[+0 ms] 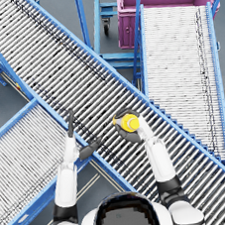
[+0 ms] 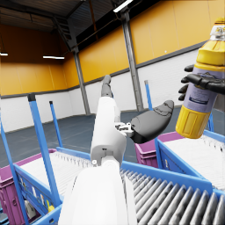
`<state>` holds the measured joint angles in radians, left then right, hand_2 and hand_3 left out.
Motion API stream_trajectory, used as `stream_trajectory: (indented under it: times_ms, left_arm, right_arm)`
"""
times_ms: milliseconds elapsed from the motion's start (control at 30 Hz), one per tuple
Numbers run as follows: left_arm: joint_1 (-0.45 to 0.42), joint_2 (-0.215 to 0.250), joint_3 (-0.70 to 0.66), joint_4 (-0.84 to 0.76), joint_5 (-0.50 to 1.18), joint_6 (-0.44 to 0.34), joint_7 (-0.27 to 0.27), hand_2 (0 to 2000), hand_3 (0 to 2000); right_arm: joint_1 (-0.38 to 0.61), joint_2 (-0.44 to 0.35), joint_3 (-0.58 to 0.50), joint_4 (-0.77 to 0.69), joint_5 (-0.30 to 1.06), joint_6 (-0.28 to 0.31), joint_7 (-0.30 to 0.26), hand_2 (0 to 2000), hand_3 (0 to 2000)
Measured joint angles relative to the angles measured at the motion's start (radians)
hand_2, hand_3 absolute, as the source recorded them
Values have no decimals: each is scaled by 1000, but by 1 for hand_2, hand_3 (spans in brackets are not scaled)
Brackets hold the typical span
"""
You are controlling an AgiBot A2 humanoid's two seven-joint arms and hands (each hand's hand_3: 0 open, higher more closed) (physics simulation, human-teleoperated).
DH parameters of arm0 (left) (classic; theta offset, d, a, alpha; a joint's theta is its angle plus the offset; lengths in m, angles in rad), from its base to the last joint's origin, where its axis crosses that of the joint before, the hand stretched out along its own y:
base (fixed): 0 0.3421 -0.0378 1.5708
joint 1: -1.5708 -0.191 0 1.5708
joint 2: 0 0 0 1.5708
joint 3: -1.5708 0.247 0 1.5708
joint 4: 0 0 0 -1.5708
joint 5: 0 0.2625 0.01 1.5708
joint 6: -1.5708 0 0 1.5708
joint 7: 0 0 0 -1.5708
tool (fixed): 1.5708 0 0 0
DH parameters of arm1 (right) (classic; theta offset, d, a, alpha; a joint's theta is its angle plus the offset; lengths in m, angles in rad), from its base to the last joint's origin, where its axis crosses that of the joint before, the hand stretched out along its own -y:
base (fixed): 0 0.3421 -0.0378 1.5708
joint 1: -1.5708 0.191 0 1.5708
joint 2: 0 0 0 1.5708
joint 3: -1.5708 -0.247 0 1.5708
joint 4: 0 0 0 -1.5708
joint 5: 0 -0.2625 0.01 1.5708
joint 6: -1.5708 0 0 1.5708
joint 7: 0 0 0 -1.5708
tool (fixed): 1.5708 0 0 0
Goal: Pick up the oil and place it on the left assembly line, put the cola on the right, and keep Sprite still
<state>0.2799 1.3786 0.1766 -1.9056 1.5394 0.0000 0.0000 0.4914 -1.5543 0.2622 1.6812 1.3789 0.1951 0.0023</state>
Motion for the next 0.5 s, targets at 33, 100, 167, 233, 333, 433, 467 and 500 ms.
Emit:
stream_trajectory:
  times_ms: [33, 100, 167, 233, 333, 433, 467, 500]
  left_arm:
    - [2, 3, 21, 7, 12, 0, 0, 0, 0]
    - [6, 10, 63, 24, 26, 0, 0, 0, 0]
    - [9, 17, 95, 45, 34, 0, 0, 0, 0]
    - [13, 24, 120, 68, 38, 0, 0, 0, 0]
    - [4, 25, 150, 98, 40, 0, 0, 0, 0]
    - [-2, 27, 169, 119, 41, 0, 0, 0, 0]
    - [0, 31, 175, 117, 41, 0, 0, 0, 0]
    - [3, 35, 179, 115, 41, 0, 0, 0, 0]
  right_arm:
    - [50, 82, 114, 3, -1, -13, 2, 2000, 2000]
    - [55, 85, 144, 10, 1, -25, -1, 2000, 2000]
    - [59, 74, 171, 18, 1, -37, -3, 2000, 2000]
    - [65, 61, 193, 31, 1, -44, -5, 2000, 2000]
    - [78, 39, 203, 64, 1, -46, -6, 2000, 2000]
    - [92, 13, 203, 90, 1, -55, -5, 2000, 2000]
    - [90, 12, 213, 83, 0, -56, -5, 2000, 2000]
    - [86, 12, 223, 76, 1, -55, -5, 2000, 2000]
